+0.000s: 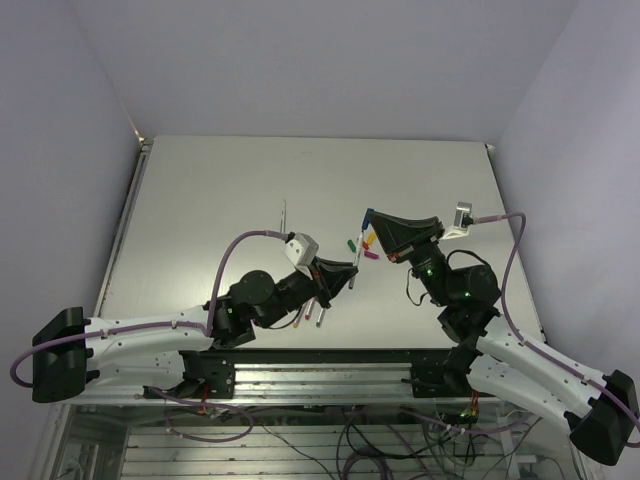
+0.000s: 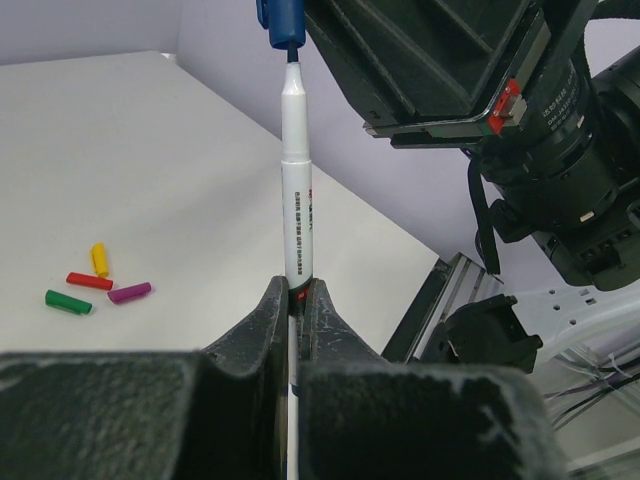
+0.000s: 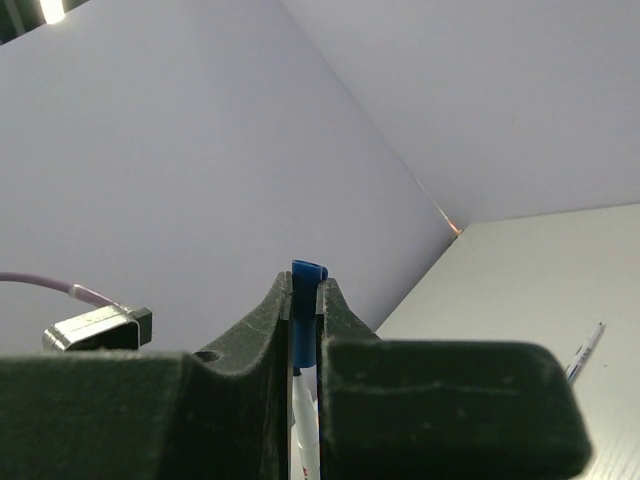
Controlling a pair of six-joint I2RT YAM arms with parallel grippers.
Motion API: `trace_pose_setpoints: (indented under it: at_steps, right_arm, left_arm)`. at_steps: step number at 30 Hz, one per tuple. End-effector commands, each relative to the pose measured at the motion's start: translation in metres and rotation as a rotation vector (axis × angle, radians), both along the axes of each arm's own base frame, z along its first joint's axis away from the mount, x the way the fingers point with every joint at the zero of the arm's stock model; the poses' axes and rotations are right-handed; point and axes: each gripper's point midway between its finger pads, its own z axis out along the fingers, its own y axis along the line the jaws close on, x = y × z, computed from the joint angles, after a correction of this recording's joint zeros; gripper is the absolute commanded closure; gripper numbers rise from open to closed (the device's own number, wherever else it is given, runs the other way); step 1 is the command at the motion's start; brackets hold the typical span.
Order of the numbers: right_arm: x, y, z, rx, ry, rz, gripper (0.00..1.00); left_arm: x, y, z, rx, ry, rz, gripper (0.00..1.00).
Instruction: Insert the pens into the pen caps
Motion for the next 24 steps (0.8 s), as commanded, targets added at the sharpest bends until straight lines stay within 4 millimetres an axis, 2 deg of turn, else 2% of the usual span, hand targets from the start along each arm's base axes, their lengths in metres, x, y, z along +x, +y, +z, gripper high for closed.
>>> trace_pose_setpoints:
  at_steps: [1,14,24]
  right_arm:
    - [-0.005,0.011,-0.014,-0.058,0.022,0.049,1.0]
    - [-0.002,0.006,-0.002,-0.055,-0.009,0.011,1.0]
    - [0.0,-0.001,0.006,-0.073,-0.033,-0.034,1.0]
  left_arm:
    - [0.002,0.005,0.036,-0.109,-0.049,0.024,0.93]
    - [-0.001,-0.003,0.029,-0.084,-0.041,-0.005,0.93]
    - [-0.001,-0.001,0.029,-0.072,-0.05,-0.007,0.93]
